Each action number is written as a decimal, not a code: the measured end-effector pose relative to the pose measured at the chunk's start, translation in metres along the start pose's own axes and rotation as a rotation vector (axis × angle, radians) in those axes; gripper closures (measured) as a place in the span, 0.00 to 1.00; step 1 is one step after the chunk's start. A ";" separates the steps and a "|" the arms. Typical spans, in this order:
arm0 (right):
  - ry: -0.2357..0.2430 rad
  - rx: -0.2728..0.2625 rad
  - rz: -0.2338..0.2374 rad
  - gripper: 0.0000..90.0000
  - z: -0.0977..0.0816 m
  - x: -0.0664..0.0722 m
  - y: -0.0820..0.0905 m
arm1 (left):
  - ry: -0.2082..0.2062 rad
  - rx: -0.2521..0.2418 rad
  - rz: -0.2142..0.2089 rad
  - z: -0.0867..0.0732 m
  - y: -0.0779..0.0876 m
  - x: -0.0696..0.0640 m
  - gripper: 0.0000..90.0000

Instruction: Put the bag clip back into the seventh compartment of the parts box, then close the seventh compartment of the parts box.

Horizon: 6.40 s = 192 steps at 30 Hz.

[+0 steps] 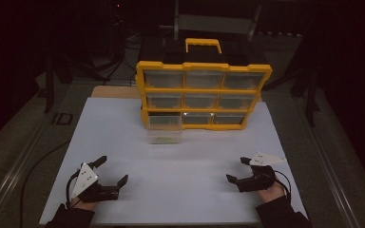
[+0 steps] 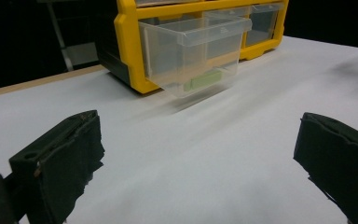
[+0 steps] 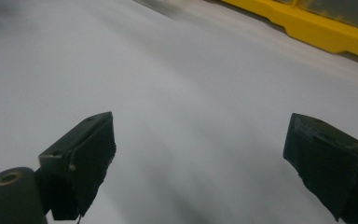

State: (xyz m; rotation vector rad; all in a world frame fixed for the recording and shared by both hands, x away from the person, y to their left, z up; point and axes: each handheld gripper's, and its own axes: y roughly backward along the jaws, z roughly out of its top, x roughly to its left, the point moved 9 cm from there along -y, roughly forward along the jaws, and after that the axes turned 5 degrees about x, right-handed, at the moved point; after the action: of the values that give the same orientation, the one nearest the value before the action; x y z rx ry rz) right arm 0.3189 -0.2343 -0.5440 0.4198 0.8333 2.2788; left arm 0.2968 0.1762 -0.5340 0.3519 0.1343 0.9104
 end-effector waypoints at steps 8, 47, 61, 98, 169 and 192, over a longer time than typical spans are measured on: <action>-0.014 -0.031 -0.039 0.10 -0.011 -0.002 0.004 | 0.000 0.004 0.001 -0.001 -0.001 0.000 0.01; 0.052 -0.048 -0.066 0.10 0.000 0.005 0.001 | 0.026 -0.002 0.004 0.015 0.003 -0.003 0.01; 0.046 -0.062 -0.062 0.10 0.003 0.005 0.004 | 0.024 -0.015 -0.029 0.061 0.013 -0.007 0.01; 0.051 -0.076 -0.048 0.10 0.008 0.009 0.004 | -0.046 -0.005 -0.089 0.133 -0.020 -0.045 0.01; 0.077 -0.082 -0.038 0.10 0.009 0.012 0.004 | 0.018 0.352 0.038 0.032 -0.133 -0.029 1.00; 0.075 -0.086 -0.038 0.10 0.008 0.012 0.005 | -0.022 0.373 0.043 0.036 -0.156 -0.026 1.00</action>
State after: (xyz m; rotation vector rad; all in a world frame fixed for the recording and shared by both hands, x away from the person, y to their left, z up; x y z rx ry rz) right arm 0.3121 -0.2256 -0.5333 0.2790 0.7701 2.2971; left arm 0.4076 0.0597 -0.5570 0.7131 0.2788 0.9225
